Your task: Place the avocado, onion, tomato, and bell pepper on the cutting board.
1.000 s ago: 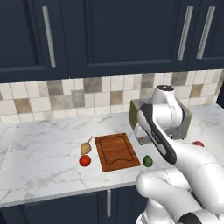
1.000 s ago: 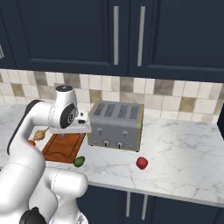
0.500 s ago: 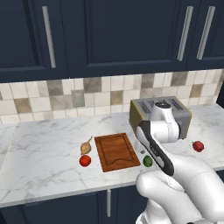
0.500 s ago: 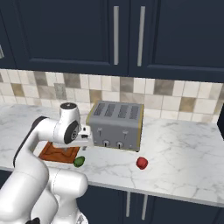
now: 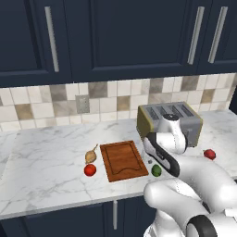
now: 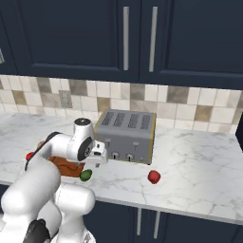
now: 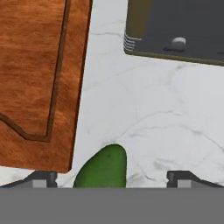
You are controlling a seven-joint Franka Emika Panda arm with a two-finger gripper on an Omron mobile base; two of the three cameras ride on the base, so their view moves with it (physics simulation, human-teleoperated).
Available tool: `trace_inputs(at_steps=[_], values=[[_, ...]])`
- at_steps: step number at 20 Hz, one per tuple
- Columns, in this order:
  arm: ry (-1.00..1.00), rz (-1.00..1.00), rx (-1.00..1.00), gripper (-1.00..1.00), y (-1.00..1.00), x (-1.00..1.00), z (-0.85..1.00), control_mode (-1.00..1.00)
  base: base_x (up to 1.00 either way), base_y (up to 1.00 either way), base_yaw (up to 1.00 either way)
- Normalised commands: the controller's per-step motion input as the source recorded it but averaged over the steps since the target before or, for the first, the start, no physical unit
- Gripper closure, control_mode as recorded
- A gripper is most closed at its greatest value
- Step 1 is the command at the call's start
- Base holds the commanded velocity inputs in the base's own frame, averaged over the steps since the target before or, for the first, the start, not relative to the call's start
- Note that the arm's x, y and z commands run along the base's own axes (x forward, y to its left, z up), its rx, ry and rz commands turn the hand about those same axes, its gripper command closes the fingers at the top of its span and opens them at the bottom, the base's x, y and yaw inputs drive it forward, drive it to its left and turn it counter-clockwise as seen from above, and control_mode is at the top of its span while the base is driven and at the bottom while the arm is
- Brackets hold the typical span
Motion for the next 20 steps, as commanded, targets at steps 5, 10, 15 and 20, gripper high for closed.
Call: trace_inputs(at_steps=[5,10,15,20], values=[[0.06,-0.15,0.0,-1.0,0.16,0.2,-0.34,-1.0,0.0,0.0,0.0],[0.08,-0.04,0.0,-1.0,-0.05,-0.07,-0.28,-1.0,0.0,0.0,0.0],[0.13,-0.05,0.0,-1.0,-0.06,-0.22,-0.41,-1.0,0.0,0.0,0.0],[0.05,-0.03,0.02,-1.0,0.0,-0.12,-0.16,-1.0,0.0,0.0,0.0]])
